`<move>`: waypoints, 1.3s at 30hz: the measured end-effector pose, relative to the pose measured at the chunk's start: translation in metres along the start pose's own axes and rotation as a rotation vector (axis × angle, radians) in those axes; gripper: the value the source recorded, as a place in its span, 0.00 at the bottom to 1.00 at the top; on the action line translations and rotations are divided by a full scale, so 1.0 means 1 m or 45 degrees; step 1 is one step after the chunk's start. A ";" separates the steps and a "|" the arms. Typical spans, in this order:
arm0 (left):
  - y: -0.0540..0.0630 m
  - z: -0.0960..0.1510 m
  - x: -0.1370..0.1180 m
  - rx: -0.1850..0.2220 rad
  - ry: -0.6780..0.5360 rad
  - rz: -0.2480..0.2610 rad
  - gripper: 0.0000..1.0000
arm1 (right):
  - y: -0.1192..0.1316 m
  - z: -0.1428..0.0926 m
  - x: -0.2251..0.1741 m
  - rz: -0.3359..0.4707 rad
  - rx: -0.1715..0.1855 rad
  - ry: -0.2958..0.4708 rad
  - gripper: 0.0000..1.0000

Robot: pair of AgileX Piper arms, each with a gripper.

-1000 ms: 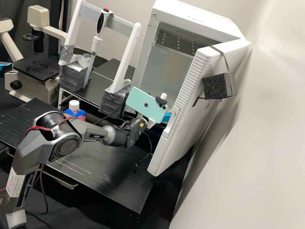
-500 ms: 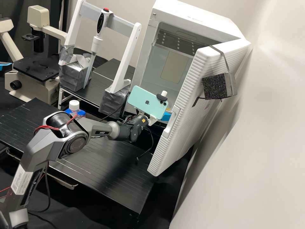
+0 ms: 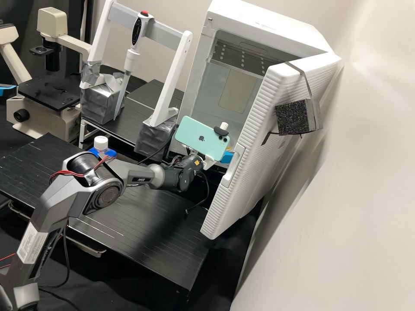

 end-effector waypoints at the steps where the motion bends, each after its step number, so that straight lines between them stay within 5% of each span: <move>1: 0.000 0.000 0.000 0.000 0.000 0.000 1.00 | 0.001 -0.001 0.001 -0.008 -0.012 -0.001 1.00; 6: 0.000 0.000 0.000 0.000 0.000 0.000 1.00 | 0.000 -0.003 0.005 -0.059 -0.015 0.008 1.00; 7: 0.000 0.000 0.000 0.000 0.000 0.000 1.00 | 0.000 -0.003 0.006 -0.065 -0.024 0.011 0.00; 39: 0.000 0.000 0.000 0.000 0.000 0.000 1.00 | 0.001 -0.003 0.008 -0.073 -0.028 -0.008 0.00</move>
